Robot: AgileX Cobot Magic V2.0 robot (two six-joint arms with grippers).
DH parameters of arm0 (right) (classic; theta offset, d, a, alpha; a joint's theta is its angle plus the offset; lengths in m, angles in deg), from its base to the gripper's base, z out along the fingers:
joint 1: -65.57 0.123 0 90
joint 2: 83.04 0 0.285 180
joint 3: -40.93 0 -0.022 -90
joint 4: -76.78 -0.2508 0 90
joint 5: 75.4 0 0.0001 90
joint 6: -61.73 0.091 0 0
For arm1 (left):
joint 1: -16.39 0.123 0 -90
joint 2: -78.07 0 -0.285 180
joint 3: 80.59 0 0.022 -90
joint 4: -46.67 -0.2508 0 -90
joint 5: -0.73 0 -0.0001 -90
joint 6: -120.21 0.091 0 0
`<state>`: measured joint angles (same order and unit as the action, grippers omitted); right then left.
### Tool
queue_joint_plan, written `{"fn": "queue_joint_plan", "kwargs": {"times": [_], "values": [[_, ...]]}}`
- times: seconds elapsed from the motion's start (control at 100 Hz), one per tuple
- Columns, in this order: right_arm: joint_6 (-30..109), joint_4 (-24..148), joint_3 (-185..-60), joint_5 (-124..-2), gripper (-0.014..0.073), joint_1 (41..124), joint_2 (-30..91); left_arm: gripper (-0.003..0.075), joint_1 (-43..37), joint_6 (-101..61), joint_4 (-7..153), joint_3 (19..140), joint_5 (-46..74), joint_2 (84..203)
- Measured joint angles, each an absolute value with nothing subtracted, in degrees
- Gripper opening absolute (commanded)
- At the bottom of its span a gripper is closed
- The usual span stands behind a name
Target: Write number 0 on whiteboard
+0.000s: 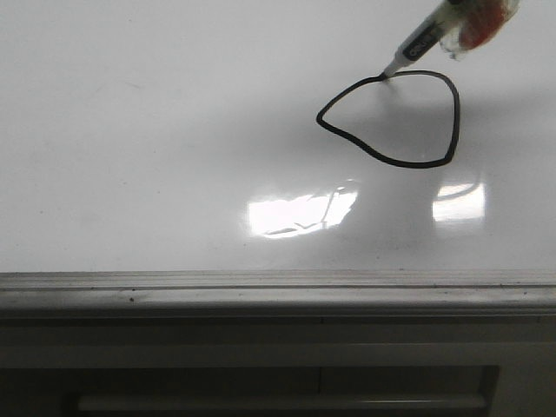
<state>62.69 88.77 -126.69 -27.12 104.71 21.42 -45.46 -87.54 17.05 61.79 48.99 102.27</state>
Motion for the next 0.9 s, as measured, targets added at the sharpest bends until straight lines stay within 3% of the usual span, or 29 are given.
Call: {"fn": "queue_joint_plan", "kwargs": {"times": [0.25, 0.42, 0.49, 0.66, 0.71, 0.9], "values": [[63.0, 88.8, -128.3, -25.8, -0.0046, 105.2, 21.3, -0.002, -45.5, -87.5, 17.3, 61.8, 49.0, 102.3], [63.0, 89.0, -134.8, -23.1, -0.0047, 111.2, 22.9, -0.0011, -45.5, -87.5, 20.0, 61.8, 48.9, 102.3], [63.0, 88.6, -137.2, -24.3, -0.0047, 115.8, 24.9, 0.0053, -45.5, -86.4, 22.3, 61.8, 48.0, 102.3], [61.4, 88.3, -137.5, -25.6, -0.0047, 127.7, 26.6, 0.0381, -45.5, -75.0, 32.4, 61.8, 43.3, 106.1], [59.8, 88.2, -136.4, -25.9, -0.0047, 131.0, 26.1, 0.041, -45.5, -70.6, 35.8, 62.0, 43.1, 109.0], [56.6, 87.6, -131.7, -28.1, -0.0047, 140.4, 23.0, 0.0406, -45.5, -53.5, 47.3, 66.4, 43.8, 119.2]]}}
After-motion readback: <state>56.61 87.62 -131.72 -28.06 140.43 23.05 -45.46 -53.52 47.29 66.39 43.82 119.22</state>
